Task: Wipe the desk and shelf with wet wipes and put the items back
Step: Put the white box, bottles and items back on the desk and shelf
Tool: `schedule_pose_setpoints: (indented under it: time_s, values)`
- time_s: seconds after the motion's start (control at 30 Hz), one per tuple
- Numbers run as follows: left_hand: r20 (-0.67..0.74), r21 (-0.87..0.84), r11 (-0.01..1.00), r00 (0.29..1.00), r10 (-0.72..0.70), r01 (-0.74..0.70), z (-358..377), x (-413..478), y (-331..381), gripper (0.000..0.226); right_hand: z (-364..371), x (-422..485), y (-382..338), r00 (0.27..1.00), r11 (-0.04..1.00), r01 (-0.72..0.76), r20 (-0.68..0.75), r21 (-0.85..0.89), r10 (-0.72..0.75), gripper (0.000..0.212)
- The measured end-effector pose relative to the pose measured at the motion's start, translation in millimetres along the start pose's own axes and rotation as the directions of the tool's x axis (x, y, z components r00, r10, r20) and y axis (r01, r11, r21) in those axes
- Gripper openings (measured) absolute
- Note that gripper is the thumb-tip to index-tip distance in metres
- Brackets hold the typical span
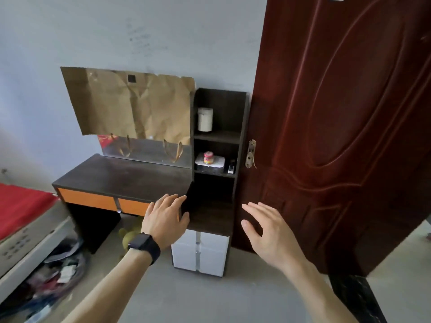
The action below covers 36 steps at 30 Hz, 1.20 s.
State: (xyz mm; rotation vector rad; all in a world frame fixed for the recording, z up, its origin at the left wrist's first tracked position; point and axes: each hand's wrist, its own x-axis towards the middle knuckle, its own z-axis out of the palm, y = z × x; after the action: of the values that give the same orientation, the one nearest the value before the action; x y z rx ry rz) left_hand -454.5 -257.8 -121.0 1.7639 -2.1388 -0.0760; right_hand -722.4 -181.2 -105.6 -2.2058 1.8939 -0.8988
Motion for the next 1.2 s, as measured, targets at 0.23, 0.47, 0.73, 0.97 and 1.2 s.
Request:
schedule_pose_setpoints:
  time_s: [0.23,0.47,0.73,0.97,1.2]
  values:
    - [0.042,0.014,1.0,0.999,-0.027,0.027,1.2,88.9,-68.9,0.054,49.5,89.3,-12.1,0.999,1.0,0.012,0.037,-0.028,-0.011,0.043]
    - [0.103,0.033,0.999,0.995,0.008,-0.012,37.5,184.0,-103.0,0.054,109.7,182.1,13.5,0.997,0.999,-0.022,0.071,-0.04,0.024,0.044]
    - [0.24,0.019,0.998,0.969,-0.058,0.055,128.8,311.5,-131.7,0.053,224.1,333.7,90.5,0.96,0.987,-0.153,0.245,0.045,0.138,0.049]
    - [0.512,-0.208,0.891,0.821,-0.252,0.403,197.1,415.6,-131.6,0.049,293.7,450.5,142.1,0.877,0.923,-0.382,0.336,0.055,0.343,0.071]
    - [0.768,-0.458,0.247,0.52,-0.374,0.854,269.4,492.1,-114.5,0.06,350.1,521.1,160.6,0.823,0.823,-0.548,0.27,0.148,0.5,0.085]
